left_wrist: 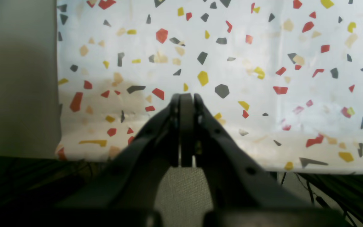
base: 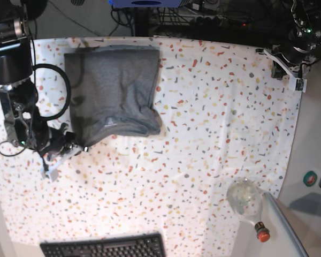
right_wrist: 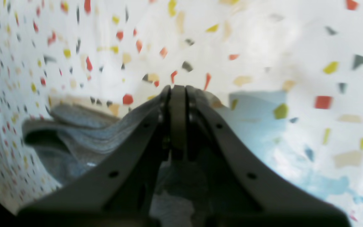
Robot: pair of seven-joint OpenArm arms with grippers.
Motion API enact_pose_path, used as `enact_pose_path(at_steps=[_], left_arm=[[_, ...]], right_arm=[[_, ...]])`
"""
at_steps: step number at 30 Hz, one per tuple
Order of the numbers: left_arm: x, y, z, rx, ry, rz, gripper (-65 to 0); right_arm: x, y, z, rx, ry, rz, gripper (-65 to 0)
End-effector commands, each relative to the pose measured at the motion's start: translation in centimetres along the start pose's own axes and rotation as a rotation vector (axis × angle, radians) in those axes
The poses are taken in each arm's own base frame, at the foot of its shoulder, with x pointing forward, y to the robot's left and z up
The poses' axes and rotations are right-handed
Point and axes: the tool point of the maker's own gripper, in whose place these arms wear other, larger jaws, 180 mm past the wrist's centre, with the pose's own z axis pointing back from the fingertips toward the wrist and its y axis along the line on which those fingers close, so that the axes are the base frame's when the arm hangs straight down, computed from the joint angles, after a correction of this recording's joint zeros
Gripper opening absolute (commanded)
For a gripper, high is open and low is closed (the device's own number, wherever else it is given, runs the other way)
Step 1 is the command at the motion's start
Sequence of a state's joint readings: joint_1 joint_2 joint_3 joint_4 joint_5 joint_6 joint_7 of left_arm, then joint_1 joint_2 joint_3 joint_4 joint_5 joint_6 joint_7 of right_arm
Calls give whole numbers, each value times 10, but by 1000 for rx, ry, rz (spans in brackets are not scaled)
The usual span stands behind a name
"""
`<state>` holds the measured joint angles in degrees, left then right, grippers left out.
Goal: Layout the t-shirt on the table in an organized manner, then fold the t-shirt properly
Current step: 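Grasp the shirt's hem corner with the right gripper and tug it outward, then lift the shirt edge with the right gripper and lay it flat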
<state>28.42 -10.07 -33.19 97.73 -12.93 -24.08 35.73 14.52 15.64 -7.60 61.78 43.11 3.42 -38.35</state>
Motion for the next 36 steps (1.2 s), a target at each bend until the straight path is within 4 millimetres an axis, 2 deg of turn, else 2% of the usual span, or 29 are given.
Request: enact_pose_path(at_steps=[1, 7, 12, 14, 18, 20, 24, 31, 32, 33, 36], left_arm=[[10, 6, 3, 9, -34, -13, -650], [11, 6, 3, 10, -35, -15, -650], [10, 6, 3, 9, -34, -14, -650], [10, 7, 3, 11, -34, -14, -650], [4, 8, 1, 10, -18, -5, -650], [-1, 8, -1, 8, -6, 4, -650], [5, 7, -4, 6, -20, 9, -650], [9, 6, -5, 6, -27, 8, -650], [9, 6, -5, 6, -27, 8, -650], [8, 6, -5, 6, -26, 9, -650], [7, 6, -3, 6, -25, 6, -650]], right_arm=[[24, -8, 9, -21, -59, -9, -650], [30, -21, 15, -47, -73, -24, -650], [25, -19, 18, -41, -75, -17, -650], [27, -12, 23, -24, -95, -4, -650], [33, -22, 39, -55, -162, -68, -650], [29, -34, 34, -95, -140, -85, -650], [26, -58, 26, -181, -97, -73, -650], [24, -52, 23, -169, -69, -86, -650], [27, -47, 26, -161, -80, -75, -593], [34, -42, 33, -148, -108, -63, -500], [48, -25, 61, -110, -227, -32, -315]])
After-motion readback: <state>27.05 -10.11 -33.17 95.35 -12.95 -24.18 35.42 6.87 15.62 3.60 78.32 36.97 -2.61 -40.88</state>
